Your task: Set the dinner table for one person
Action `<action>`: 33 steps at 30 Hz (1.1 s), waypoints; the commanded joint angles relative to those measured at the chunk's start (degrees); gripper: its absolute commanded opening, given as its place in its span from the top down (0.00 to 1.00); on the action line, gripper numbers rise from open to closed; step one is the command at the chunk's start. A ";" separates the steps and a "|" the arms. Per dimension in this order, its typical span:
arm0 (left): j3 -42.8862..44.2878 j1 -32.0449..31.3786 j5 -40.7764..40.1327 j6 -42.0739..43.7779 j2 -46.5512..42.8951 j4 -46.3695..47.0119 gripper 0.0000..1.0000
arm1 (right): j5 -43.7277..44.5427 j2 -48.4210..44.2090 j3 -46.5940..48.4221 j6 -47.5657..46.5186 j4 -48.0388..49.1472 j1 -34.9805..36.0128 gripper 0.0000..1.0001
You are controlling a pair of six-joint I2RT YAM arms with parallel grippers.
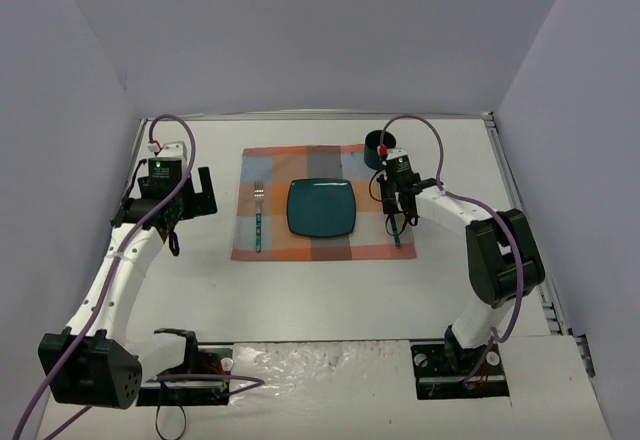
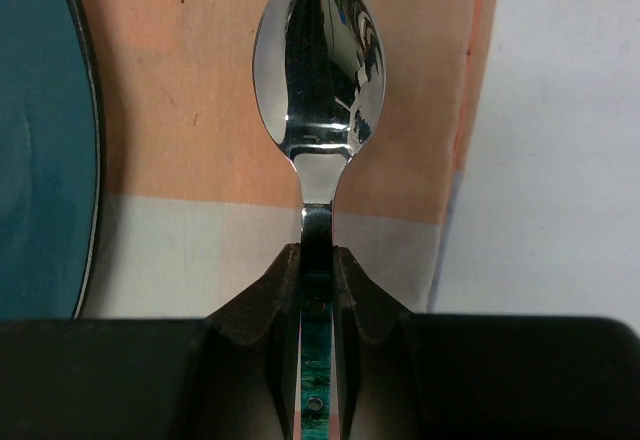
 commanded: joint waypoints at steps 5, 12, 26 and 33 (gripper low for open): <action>1.27 -0.19 -1.35 1.18 -0.90 1.94 0.03 | -0.02 2.81 3.94 3.44 3.55 0.64 1.00; 1.20 -0.19 -1.53 1.18 -0.89 1.86 0.03 | 0.69 4.18 4.30 5.40 4.33 0.65 1.00; 1.10 -0.19 -1.71 1.35 -1.15 1.93 0.03 | 1.22 6.10 4.84 3.82 4.87 0.56 1.00; 1.10 -0.19 -1.80 1.27 -1.16 1.94 0.03 | 1.92 6.30 4.39 3.01 4.87 0.47 1.00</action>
